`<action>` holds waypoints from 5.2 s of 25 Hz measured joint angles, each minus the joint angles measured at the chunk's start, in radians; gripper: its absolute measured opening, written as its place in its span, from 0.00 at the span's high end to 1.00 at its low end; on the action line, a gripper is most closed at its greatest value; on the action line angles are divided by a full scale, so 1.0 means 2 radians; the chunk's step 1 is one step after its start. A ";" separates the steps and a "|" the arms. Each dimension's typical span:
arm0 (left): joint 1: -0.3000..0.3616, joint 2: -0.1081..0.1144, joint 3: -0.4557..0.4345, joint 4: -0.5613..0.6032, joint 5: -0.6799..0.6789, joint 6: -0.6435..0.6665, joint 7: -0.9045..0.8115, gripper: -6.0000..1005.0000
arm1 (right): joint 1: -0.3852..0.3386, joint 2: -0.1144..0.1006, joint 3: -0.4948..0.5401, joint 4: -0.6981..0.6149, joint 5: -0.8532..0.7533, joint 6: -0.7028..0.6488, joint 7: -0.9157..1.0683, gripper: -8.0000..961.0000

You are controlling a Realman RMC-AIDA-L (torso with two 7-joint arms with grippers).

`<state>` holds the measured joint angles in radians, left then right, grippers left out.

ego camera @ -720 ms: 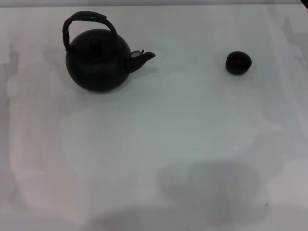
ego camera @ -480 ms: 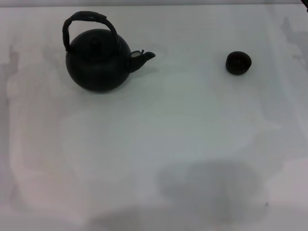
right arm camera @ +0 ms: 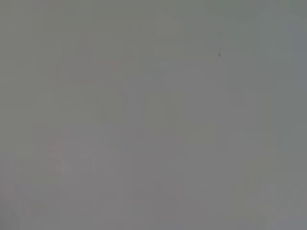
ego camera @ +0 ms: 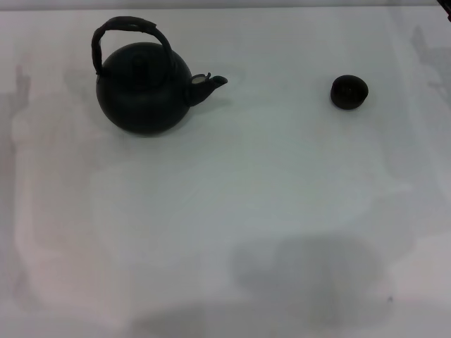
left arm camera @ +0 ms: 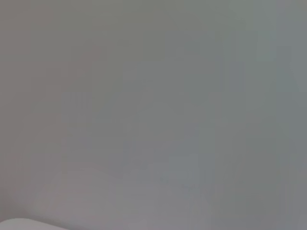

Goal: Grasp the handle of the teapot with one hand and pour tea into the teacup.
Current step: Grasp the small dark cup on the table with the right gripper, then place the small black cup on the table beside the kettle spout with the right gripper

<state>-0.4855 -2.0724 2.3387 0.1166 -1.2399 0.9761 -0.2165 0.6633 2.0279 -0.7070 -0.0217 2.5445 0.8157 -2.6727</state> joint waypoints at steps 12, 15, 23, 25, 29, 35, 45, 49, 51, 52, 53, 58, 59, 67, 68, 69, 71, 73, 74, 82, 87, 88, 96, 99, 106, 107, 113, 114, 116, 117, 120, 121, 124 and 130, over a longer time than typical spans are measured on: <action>0.001 0.001 0.000 -0.001 0.000 0.002 0.000 0.24 | -0.002 -0.011 -0.124 -0.095 -0.066 -0.027 0.244 0.14; 0.001 0.001 -0.001 -0.001 0.000 0.002 0.001 0.24 | 0.000 -0.028 -0.197 -0.154 -0.135 -0.047 0.355 0.14; 0.000 0.001 -0.003 -0.001 0.000 0.002 0.001 0.24 | 0.038 -0.068 -0.247 -0.219 -0.358 -0.014 0.544 0.14; 0.000 0.001 -0.003 -0.001 0.000 0.002 0.000 0.24 | 0.052 -0.074 -0.247 -0.224 -0.415 0.011 0.575 0.14; -0.001 0.001 -0.004 -0.001 0.000 0.002 -0.001 0.24 | 0.081 -0.077 -0.248 -0.242 -0.526 0.049 0.641 0.14; -0.005 0.001 -0.004 0.000 0.000 0.002 -0.001 0.24 | 0.107 -0.053 -0.246 -0.321 -0.759 0.072 0.795 0.14; -0.005 0.002 -0.001 -0.001 0.000 0.002 -0.001 0.24 | 0.145 -0.008 -0.248 -0.340 -0.963 0.114 0.906 0.14; -0.005 0.001 0.000 0.000 0.000 0.002 -0.002 0.24 | 0.144 -0.007 -0.254 -0.330 -0.973 0.113 0.921 0.14; -0.004 0.001 0.000 0.000 0.000 0.002 -0.002 0.24 | 0.143 -0.006 -0.255 -0.324 -0.974 0.112 0.926 0.14; -0.004 0.001 0.000 0.000 0.000 0.002 -0.002 0.24 | 0.142 -0.006 -0.256 -0.319 -0.974 0.111 0.927 0.14; -0.004 0.001 0.000 0.000 0.000 0.002 -0.002 0.24 | 0.142 -0.006 -0.257 -0.312 -0.975 0.109 0.928 0.14; -0.006 0.001 0.000 0.001 0.000 0.002 -0.002 0.24 | 0.144 -0.005 -0.271 -0.285 -0.977 0.081 0.932 0.14; -0.006 0.001 0.000 0.002 0.000 0.002 -0.002 0.24 | 0.143 -0.004 -0.273 -0.283 -0.977 0.078 0.933 0.14; -0.012 0.002 0.000 -0.001 0.000 0.002 -0.002 0.24 | 0.142 -0.006 -0.300 -0.257 -0.978 0.053 0.954 0.14; -0.013 0.002 0.000 -0.001 0.000 0.002 -0.002 0.24 | 0.142 -0.006 -0.300 -0.257 -0.978 0.053 0.954 0.14; -0.013 0.002 0.000 -0.001 0.000 0.002 -0.002 0.24 | 0.142 -0.006 -0.300 -0.253 -0.979 0.051 0.954 0.14; -0.013 0.002 0.000 -0.001 0.000 0.002 -0.002 0.24 | 0.142 -0.006 -0.301 -0.249 -0.980 0.050 0.956 0.14; -0.014 0.002 0.000 -0.001 0.000 0.002 -0.002 0.24 | 0.140 -0.006 -0.301 -0.248 -0.985 0.049 0.960 0.14; -0.014 0.002 0.000 -0.001 0.000 0.001 -0.002 0.24 | 0.139 -0.006 -0.301 -0.248 -0.988 0.049 0.962 0.14; -0.017 0.002 0.000 -0.001 0.000 0.000 -0.002 0.24 | 0.132 -0.007 -0.301 -0.249 -0.996 0.064 0.976 0.14; -0.019 0.002 0.000 -0.001 0.000 0.000 -0.001 0.24 | 0.124 -0.008 -0.301 -0.256 -1.014 0.070 0.994 0.15; -0.019 0.002 0.000 -0.001 0.001 0.000 -0.001 0.24 | 0.122 -0.008 -0.301 -0.257 -1.015 0.070 0.995 0.15; -0.019 0.002 0.000 -0.001 0.002 0.001 -0.001 0.24 | 0.097 -0.008 -0.300 -0.303 -1.016 0.096 0.995 0.15; -0.020 0.002 0.000 0.000 0.002 0.001 -0.001 0.24 | 0.089 -0.008 -0.301 -0.319 -1.018 0.104 0.994 0.17; -0.020 0.002 0.000 0.001 0.002 0.002 -0.001 0.24 | 0.086 -0.007 -0.299 -0.348 -1.015 0.127 0.993 0.24; -0.020 0.002 0.000 0.001 0.003 0.002 -0.001 0.24 | 0.087 -0.006 -0.299 -0.357 -1.014 0.133 0.993 0.24; -0.020 0.002 0.000 0.002 0.006 0.002 -0.001 0.24 | 0.099 -0.004 -0.344 -0.410 -0.957 0.170 0.963 0.24; -0.021 0.002 0.000 0.002 0.006 0.002 -0.001 0.24 | 0.103 -0.004 -0.361 -0.414 -0.943 0.172 0.957 0.24; -0.022 0.002 0.000 0.002 0.007 0.002 -0.002 0.24 | 0.117 -0.003 -0.399 -0.413 -0.928 0.173 0.951 0.24; -0.024 0.001 0.000 0.002 0.007 0.002 -0.002 0.24 | 0.133 -0.001 -0.438 -0.408 -0.918 0.173 0.950 0.24; -0.024 0.001 0.000 0.003 0.007 0.002 -0.001 0.24 | 0.148 0.000 -0.483 -0.404 -0.903 0.171 0.951 0.24; -0.024 0.002 0.000 0.003 0.007 0.002 -0.001 0.24 | 0.152 0.000 -0.500 -0.404 -0.894 0.170 0.951 0.24; -0.025 0.001 0.000 0.003 0.007 0.002 -0.001 0.24 | 0.161 0.000 -0.534 -0.407 -0.878 0.170 0.949 0.24; -0.027 0.002 0.000 0.003 0.007 0.002 -0.002 0.24 | 0.169 0.000 -0.611 -0.404 -0.863 0.169 0.948 0.24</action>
<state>-0.5389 -2.0693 2.3394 0.1231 -1.2256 0.9802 -0.2195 1.0006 2.0279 -1.9299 -0.8292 0.8180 1.1528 -0.7764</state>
